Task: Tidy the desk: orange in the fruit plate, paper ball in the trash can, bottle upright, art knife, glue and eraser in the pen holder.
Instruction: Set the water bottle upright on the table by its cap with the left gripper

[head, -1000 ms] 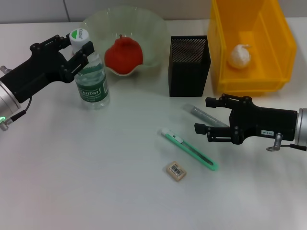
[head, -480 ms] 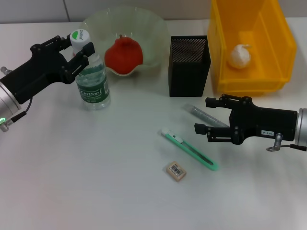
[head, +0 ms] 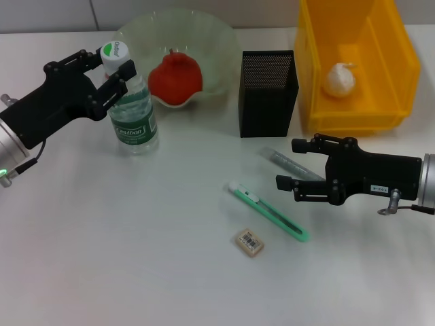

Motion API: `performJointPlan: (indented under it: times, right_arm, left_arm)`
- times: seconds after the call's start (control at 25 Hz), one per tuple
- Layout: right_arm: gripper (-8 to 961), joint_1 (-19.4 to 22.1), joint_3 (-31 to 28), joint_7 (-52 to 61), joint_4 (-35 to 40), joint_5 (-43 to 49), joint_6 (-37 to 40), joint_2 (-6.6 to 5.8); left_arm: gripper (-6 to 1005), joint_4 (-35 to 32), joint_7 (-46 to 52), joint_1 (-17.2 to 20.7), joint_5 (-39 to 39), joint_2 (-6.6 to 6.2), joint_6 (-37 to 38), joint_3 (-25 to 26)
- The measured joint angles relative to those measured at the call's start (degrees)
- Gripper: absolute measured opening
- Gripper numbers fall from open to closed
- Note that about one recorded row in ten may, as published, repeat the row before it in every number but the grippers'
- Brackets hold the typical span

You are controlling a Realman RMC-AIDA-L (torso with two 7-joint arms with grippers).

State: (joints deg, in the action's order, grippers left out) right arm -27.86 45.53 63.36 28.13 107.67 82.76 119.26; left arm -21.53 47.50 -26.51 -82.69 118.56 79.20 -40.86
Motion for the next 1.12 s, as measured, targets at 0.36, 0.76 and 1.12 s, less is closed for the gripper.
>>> performJointPlan:
  times: [0.36,0.76,1.12]
  right_arm:
    - [823,0.00,0.00,0.01,-0.01,0.06,-0.06,0.00]
    - [823,0.00,0.00,0.00,0.00,0.09,0.00,0.00]
    - [824,0.00,0.00,0.00,0.00,0.09,0.16,0.00]
  left_arm:
    - [480,-0.01,0.59,-0.04,0.06,0.04,-0.11,0.37]
    - [686,0.58,0.79,-0.21,0.06,-0.04,0.01,0.36]
    - [784,0.28,3.00,-0.20,1.05,-0.18,1.34,0.34]
